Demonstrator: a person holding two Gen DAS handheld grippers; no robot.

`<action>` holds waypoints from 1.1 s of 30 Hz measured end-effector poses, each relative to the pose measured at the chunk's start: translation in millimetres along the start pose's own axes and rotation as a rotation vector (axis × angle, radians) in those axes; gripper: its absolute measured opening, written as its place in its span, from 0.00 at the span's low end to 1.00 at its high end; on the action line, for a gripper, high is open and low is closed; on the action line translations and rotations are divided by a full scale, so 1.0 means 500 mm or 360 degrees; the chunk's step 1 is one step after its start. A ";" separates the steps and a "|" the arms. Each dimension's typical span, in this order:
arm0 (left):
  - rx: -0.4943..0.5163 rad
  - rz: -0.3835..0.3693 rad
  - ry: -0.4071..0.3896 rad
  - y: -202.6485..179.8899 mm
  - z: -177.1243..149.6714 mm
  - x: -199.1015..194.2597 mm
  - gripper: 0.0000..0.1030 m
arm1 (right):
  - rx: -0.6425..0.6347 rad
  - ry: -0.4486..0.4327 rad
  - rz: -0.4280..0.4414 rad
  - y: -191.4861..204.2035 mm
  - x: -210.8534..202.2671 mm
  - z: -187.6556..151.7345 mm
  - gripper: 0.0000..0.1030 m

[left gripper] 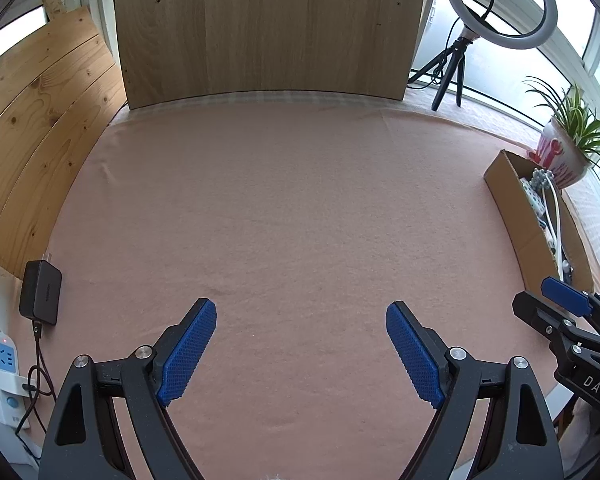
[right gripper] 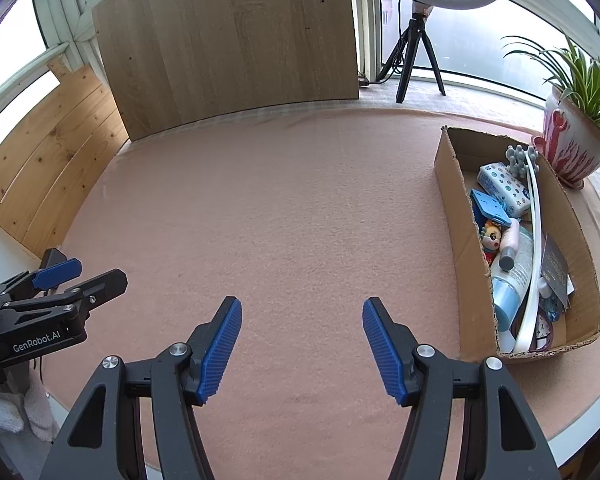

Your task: Organize objects

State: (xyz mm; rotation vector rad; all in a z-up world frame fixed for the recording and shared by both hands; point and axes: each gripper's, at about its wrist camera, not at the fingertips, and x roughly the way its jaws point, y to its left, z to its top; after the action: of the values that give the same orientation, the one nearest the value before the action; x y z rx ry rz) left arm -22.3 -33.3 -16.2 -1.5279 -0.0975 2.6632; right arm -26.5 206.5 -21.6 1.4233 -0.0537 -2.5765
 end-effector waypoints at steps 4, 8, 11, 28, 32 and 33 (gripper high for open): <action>0.0009 -0.0002 0.0005 0.006 0.004 0.005 0.87 | 0.0003 0.0004 0.0004 -0.001 0.002 0.001 0.57; 0.0011 -0.0004 0.0007 0.008 0.006 0.007 0.87 | 0.0004 0.0007 0.0003 -0.002 0.003 0.002 0.57; 0.0009 -0.0003 0.0006 0.009 0.006 0.008 0.87 | 0.0005 0.0007 0.0002 -0.001 0.004 0.002 0.57; 0.0003 0.0003 0.0033 0.030 0.011 0.031 0.87 | 0.0010 0.0025 0.0007 -0.001 0.017 0.006 0.57; -0.0004 0.0008 0.0041 0.035 0.011 0.041 0.87 | 0.0009 0.0036 0.0005 -0.002 0.024 0.008 0.57; -0.0004 0.0010 0.0043 0.036 0.011 0.044 0.87 | 0.0008 0.0037 0.0004 -0.002 0.026 0.008 0.57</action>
State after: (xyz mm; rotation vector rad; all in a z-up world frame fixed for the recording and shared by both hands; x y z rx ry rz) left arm -38.6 -49.3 -33.8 -1.5672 -0.0951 2.6471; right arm -36.8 204.6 -30.1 1.4537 -0.0584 -2.5589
